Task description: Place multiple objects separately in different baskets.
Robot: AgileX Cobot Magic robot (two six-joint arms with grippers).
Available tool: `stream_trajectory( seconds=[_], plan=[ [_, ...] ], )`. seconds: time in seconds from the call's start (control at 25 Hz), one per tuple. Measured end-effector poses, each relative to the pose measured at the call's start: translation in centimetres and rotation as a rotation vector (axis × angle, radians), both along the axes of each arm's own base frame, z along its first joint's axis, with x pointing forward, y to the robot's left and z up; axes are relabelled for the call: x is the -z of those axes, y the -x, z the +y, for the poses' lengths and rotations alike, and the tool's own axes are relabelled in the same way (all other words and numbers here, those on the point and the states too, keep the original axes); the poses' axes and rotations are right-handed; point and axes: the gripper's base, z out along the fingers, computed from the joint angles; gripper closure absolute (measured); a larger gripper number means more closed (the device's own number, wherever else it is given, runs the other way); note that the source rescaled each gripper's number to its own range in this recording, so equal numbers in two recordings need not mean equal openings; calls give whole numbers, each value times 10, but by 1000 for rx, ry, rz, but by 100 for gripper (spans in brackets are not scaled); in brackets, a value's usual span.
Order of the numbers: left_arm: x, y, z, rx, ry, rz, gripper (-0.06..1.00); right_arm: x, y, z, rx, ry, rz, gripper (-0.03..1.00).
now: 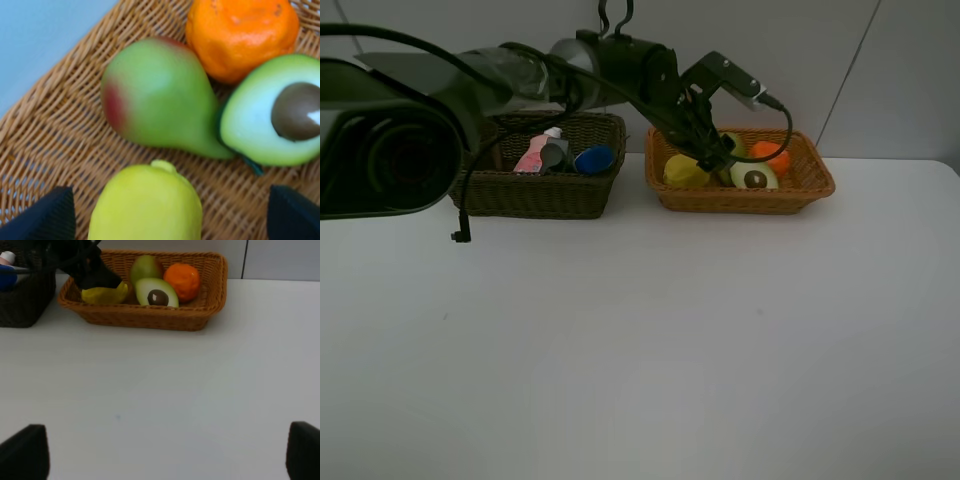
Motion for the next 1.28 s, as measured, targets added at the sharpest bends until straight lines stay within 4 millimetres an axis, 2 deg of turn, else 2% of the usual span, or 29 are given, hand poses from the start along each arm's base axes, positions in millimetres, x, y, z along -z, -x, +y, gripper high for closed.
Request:
stream_trajectory(
  seconds=[0.16, 0.32, 0.84, 0.96, 1.28],
  plan=[
    [-16, 6, 4, 10, -27, 36, -5, 0, 0, 0, 0, 0, 0, -3],
    [-40, 15, 9, 23, -58, 80, -5, 0, 0, 0, 0, 0, 0, -3],
    [-140, 60, 43, 29, -148, 214, -5, 0, 0, 0, 0, 0, 0, -3],
    [-157, 70, 55, 14, -193, 239, -5, 0, 0, 0, 0, 0, 0, -3],
    [-193, 92, 74, -9, -174, 213, -5, 0, 0, 0, 0, 0, 0, -3]
  ],
)
